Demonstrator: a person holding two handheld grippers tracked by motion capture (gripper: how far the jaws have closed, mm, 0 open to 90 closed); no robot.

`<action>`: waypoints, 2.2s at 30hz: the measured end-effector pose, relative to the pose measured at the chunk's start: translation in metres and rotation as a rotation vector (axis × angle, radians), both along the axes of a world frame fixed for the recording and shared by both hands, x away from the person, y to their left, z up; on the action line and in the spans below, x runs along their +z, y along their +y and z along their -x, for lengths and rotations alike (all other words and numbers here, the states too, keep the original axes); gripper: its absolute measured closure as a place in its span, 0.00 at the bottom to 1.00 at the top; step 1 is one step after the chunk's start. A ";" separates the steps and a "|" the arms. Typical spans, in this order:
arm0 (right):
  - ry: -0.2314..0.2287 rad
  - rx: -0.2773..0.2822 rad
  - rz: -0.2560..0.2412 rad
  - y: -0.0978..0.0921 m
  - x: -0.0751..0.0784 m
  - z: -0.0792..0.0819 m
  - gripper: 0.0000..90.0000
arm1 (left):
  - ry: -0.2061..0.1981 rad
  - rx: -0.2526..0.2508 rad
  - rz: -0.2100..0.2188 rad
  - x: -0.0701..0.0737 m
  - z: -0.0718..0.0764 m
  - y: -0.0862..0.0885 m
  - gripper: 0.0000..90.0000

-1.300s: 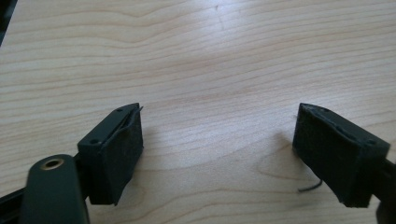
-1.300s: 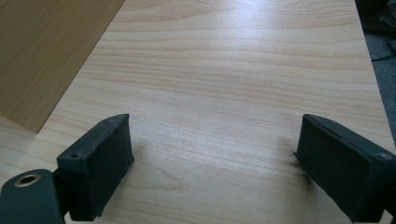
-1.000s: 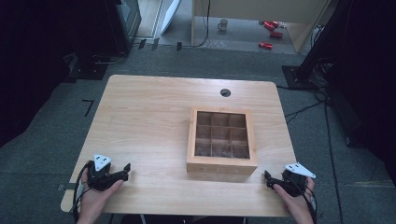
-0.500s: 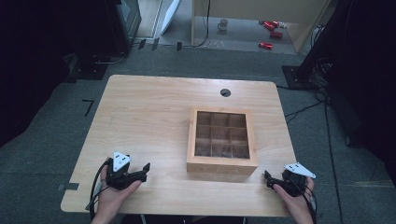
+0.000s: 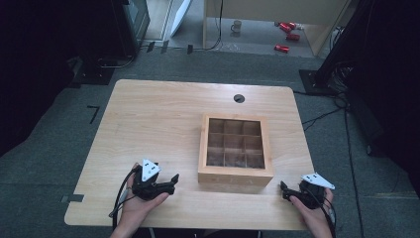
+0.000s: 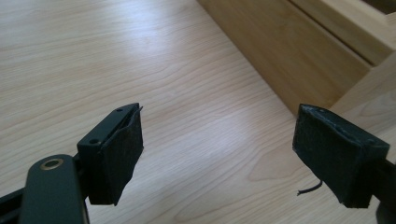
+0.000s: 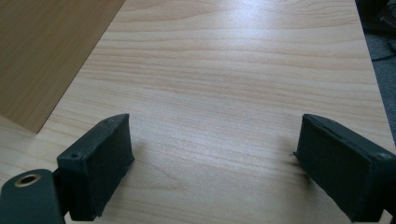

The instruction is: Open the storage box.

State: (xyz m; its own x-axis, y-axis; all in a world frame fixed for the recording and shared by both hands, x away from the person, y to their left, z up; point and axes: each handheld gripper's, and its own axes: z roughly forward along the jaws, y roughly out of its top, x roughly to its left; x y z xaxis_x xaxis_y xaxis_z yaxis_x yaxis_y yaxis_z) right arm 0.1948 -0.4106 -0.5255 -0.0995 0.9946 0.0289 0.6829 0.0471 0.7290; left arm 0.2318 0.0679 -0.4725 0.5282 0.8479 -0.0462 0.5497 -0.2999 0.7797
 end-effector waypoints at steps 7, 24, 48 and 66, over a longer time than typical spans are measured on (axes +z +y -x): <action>0.000 0.000 0.000 0.000 0.000 0.000 0.12 | -0.001 -0.045 0.012 0.003 0.002 -0.018 0.19; 0.000 0.001 0.000 0.000 0.000 0.000 0.12 | 0.002 -0.148 0.019 0.002 0.008 -0.052 0.27; -0.011 0.010 -0.052 0.004 0.008 0.005 0.16 | 0.033 -0.213 0.077 0.002 0.002 -0.066 0.75; -0.093 0.098 -0.084 0.034 0.031 0.012 0.17 | 0.025 -0.241 0.067 0.006 -0.002 -0.066 0.75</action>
